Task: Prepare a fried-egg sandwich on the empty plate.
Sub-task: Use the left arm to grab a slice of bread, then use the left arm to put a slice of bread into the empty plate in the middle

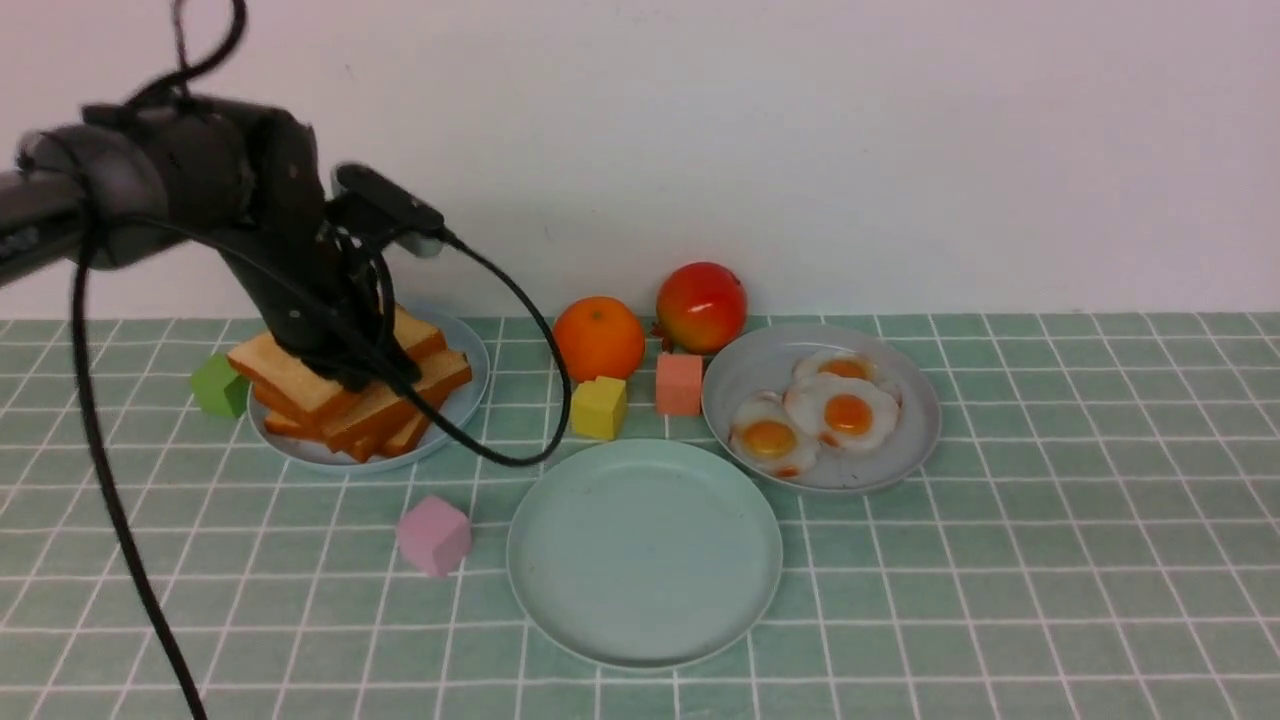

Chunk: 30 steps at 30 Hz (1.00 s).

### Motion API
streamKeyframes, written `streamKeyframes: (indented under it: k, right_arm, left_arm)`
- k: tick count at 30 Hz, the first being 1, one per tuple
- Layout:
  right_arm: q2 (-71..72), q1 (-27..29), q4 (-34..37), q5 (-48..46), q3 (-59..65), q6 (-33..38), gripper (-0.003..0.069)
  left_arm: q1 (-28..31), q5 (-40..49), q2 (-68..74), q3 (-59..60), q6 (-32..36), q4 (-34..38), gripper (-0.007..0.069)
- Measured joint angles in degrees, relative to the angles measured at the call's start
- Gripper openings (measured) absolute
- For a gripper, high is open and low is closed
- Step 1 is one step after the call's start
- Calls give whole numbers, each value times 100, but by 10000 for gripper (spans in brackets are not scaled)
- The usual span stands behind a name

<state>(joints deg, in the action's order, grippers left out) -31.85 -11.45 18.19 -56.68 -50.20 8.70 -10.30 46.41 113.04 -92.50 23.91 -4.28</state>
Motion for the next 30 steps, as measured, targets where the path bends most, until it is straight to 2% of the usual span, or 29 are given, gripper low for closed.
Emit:
streamKeyframes:
  k: [5, 8, 13, 17, 21, 30]
  right_arm:
    - [0, 0, -32, 0, 0, 10, 42]
    - [0, 0, -70, 0, 0, 10, 43]
    - [0, 0, -92, -5, 0, 16, 48]
    - [0, 0, -104, -5, 0, 16, 52]
    - [0, 0, -104, -30, 0, 16, 53]
    - [0, 0, -104, -46, 0, 16, 59]
  left_arm:
    - [-320, 317, -832, 0, -405, 4, -7]
    - [-895, 449, -1270, 138, -681, -7, -7]
    - [-2357, 406, -1464, 807, -868, 65, -10]
    - [-3056, 191, -1146, 1281, -953, -56, -12]
    - [-3292, -133, -783, 1340, -1088, -360, -12]
    - [-3301, -650, -560, 1342, -1120, -454, 10]
